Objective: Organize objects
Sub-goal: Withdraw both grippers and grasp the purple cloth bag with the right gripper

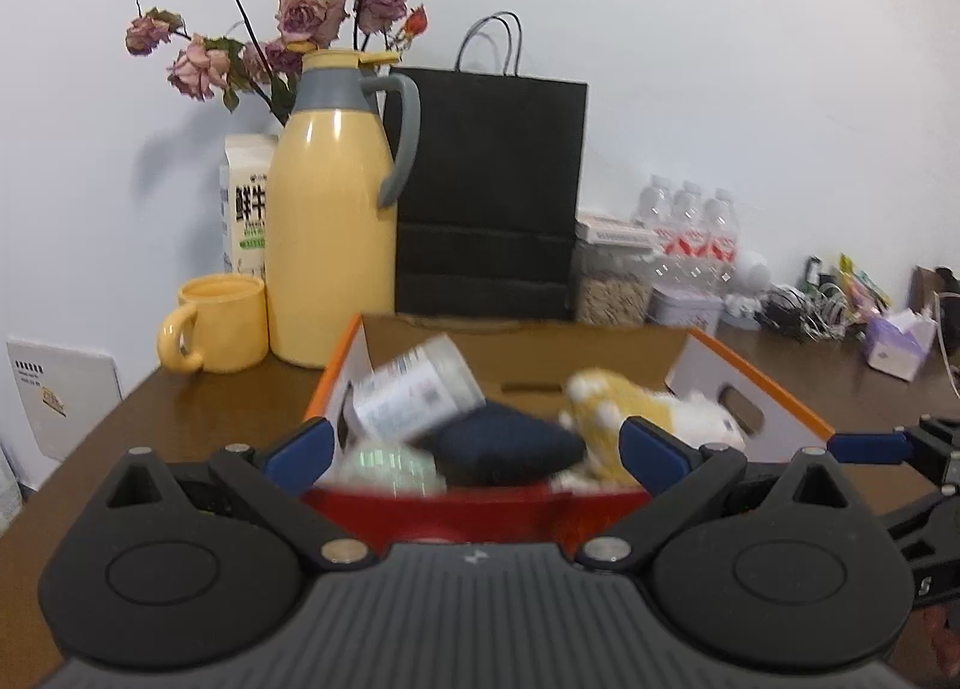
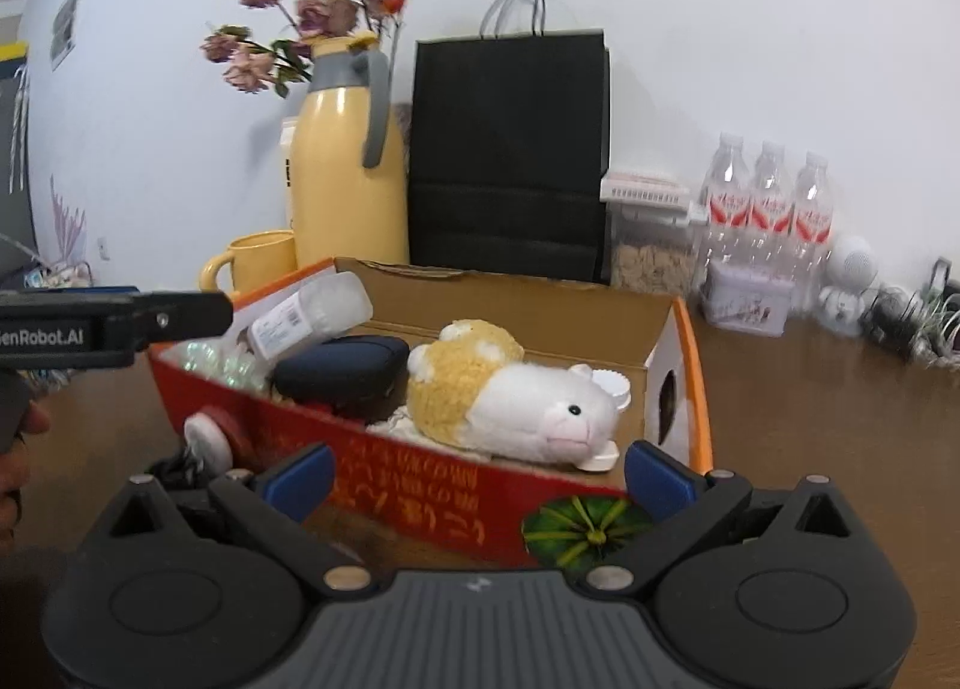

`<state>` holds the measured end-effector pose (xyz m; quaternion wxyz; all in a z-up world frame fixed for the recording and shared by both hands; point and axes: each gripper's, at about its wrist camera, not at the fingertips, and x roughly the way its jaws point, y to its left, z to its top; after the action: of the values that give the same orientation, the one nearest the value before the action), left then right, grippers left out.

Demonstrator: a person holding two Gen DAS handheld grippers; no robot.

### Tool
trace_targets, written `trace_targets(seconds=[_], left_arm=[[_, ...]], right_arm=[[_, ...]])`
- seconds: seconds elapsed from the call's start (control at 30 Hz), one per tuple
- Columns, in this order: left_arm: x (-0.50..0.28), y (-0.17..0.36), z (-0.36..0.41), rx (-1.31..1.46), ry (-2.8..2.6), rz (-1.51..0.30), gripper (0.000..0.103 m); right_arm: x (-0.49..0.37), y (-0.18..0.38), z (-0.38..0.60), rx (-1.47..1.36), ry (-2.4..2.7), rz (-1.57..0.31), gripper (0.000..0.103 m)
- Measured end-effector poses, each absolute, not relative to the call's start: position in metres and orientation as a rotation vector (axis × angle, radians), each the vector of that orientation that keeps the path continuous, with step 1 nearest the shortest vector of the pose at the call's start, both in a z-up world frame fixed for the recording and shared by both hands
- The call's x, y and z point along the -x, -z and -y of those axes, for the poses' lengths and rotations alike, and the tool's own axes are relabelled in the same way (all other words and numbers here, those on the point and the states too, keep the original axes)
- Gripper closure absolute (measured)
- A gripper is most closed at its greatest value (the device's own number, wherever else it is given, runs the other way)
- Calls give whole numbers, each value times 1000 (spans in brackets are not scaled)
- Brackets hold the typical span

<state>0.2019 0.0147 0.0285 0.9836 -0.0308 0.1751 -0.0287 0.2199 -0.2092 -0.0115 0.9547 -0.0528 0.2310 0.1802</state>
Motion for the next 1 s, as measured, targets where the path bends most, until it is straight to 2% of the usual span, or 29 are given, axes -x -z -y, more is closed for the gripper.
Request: trace_targets(seconds=[0.63, 0.73, 0.8, 0.93, 1.0], left_arm=[[-141, 5, -23, 27, 59, -425, 0], [-140, 6, -25, 37, 60, -423, 0], [-142, 8, -26, 45, 56, -434, 0], [-145, 11, -28, 68, 55, -446, 0], [-145, 12, -29, 75, 54, -448, 0]], right_arm=[[-173, 47, 195, 162, -449, -625, 1], [-176, 49, 195, 159, -447, -640, 6], [-177, 49, 197, 146, -448, -646, 17], [-176, 48, 198, 146, -451, -641, 27], [-176, 48, 198, 146, -452, -636, 38]])
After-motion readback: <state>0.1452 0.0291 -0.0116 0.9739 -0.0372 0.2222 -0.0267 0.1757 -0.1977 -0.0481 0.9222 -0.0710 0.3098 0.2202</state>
